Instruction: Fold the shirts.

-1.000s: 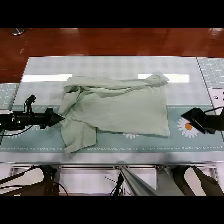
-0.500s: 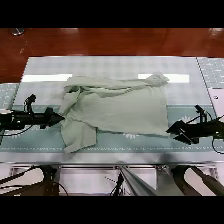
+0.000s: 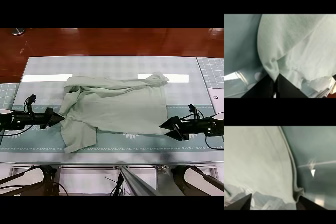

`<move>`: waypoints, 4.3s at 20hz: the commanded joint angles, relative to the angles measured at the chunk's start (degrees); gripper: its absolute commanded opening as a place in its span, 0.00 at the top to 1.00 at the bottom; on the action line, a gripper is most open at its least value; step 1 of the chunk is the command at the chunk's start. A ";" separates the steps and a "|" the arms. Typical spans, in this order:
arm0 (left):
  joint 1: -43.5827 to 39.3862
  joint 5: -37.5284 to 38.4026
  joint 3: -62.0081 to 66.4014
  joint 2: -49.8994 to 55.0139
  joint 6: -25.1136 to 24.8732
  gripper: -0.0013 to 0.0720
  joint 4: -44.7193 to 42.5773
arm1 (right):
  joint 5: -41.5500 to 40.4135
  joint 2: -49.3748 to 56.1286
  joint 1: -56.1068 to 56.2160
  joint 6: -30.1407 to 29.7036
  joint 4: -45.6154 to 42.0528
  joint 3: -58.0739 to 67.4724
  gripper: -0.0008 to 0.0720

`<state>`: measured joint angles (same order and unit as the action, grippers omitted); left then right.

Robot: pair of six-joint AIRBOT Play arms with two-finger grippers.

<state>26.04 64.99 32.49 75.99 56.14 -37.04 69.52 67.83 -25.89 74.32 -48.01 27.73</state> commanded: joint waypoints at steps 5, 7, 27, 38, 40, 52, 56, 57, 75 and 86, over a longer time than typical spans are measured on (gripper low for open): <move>-0.13 0.33 0.07 0.00 0.02 0.95 0.00 | -2.51 2.12 0.07 -8.39 9.64 0.20 0.96; -0.13 1.40 0.20 -0.17 0.02 0.95 0.37 | 1.29 2.10 0.04 -9.07 7.80 3.61 0.96; -3.80 -9.03 65.55 -49.88 19.19 0.95 -32.04 | 6.51 -34.51 0.00 8.98 -7.48 80.70 0.96; -3.80 -3.43 51.58 -54.23 24.35 0.95 -37.09 | 13.68 -36.63 0.04 10.97 -10.36 71.06 0.96; -3.82 -3.45 43.08 -52.48 16.04 0.95 -25.57 | 13.00 -36.22 0.04 10.21 -8.24 62.55 0.96; -21.97 -28.20 33.70 -5.57 14.56 0.95 -13.90 | -8.41 -1.49 0.07 -9.77 18.08 35.89 0.96; -24.81 -29.05 42.69 7.76 22.99 0.95 -13.88 | -9.88 13.70 4.90 -9.44 19.17 45.97 0.96; -25.31 -31.45 44.65 10.19 22.91 0.95 -13.90 | -12.02 16.79 6.58 -8.63 19.17 48.28 0.96; -19.28 -12.31 55.19 24.11 24.13 0.95 -13.88 | -7.76 34.42 8.52 1.46 13.62 61.83 0.96; -17.31 12.35 53.62 28.92 20.90 0.89 -15.04 | 4.57 34.49 11.21 2.47 -3.34 58.16 0.95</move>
<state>8.64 69.97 86.41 103.33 77.36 -51.94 74.02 102.32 -15.86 75.64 -48.21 86.85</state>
